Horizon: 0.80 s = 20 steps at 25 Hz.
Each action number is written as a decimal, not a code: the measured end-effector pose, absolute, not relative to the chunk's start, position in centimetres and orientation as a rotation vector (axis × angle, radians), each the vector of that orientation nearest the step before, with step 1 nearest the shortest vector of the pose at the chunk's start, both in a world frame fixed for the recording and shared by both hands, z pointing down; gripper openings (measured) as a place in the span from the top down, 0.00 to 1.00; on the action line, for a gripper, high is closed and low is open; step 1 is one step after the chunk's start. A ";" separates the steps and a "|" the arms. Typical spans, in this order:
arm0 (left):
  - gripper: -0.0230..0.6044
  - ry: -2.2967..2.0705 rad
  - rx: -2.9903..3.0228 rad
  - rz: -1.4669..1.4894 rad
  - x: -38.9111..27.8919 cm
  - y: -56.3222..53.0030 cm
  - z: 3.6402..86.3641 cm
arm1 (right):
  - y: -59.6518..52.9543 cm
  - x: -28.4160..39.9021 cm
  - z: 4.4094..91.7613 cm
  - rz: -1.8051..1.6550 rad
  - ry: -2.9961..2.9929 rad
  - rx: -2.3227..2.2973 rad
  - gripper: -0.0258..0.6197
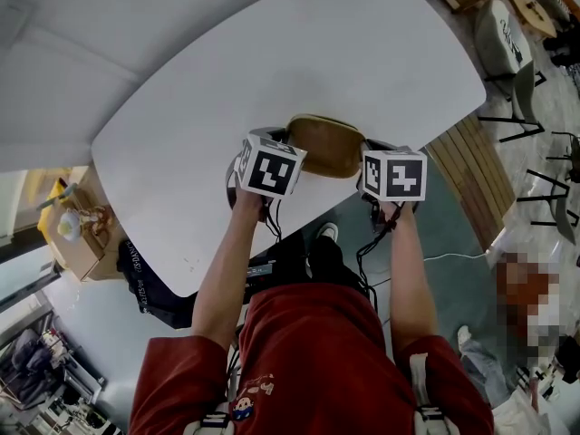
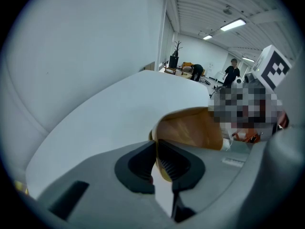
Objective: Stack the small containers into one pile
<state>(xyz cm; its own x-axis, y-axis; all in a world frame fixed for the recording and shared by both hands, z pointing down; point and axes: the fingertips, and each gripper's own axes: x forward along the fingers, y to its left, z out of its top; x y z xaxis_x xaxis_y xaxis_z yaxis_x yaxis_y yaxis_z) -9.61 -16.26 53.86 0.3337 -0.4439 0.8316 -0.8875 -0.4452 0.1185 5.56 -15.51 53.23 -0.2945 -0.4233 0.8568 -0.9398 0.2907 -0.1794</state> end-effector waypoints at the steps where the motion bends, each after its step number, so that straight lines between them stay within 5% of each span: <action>1: 0.92 -1.159 2.030 1.007 -9.6 -16.2 53.8 | -15.4 5.6 53.2 0.939 -1.854 1.221 0.94; 20: 0.89 -1.123 2.017 1.092 -9.0 -15.9 56.9 | -15.2 6.0 56.2 0.871 -1.815 1.224 0.88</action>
<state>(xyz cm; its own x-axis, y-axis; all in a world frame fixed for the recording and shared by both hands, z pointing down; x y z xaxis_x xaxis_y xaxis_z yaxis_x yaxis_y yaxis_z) -9.02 -15.87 56.91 0.3109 -0.3991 0.8626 -0.8734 -0.4778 0.0938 6.03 -15.19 56.18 -0.2462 -0.4218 0.8726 -0.9446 0.3062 -0.1185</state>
